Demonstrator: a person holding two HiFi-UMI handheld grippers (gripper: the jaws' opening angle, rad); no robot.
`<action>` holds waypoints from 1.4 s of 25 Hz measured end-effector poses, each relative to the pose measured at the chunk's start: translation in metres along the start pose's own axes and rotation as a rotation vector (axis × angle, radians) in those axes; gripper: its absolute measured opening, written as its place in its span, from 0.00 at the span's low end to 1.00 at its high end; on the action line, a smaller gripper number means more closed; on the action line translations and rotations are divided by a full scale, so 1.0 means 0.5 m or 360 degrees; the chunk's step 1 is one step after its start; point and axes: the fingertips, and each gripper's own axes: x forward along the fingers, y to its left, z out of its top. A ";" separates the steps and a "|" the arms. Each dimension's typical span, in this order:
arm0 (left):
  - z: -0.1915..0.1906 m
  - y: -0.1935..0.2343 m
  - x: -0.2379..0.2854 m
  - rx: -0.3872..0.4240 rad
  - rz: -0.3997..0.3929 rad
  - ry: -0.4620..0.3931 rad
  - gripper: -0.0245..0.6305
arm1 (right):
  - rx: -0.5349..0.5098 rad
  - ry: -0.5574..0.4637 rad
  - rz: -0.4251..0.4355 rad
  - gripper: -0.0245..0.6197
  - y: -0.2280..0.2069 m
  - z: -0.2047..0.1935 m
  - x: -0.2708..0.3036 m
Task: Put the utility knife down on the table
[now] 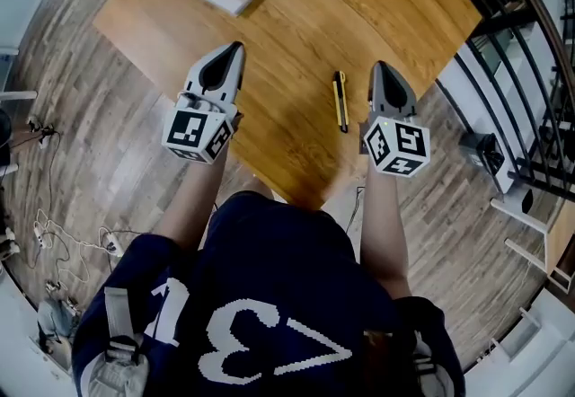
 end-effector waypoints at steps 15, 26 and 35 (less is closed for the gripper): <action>0.212 -0.077 -0.031 0.0130 -0.0042 -0.0333 0.06 | -0.0121 -0.0592 0.0049 0.07 0.030 0.290 -0.165; 0.243 -0.098 -0.068 0.0134 -0.0059 -0.0393 0.07 | -0.0044 -0.0682 0.0096 0.07 0.050 0.317 -0.213; 0.251 -0.112 -0.089 0.0148 -0.0055 -0.0394 0.07 | -0.0042 -0.0702 0.0116 0.07 0.060 0.324 -0.235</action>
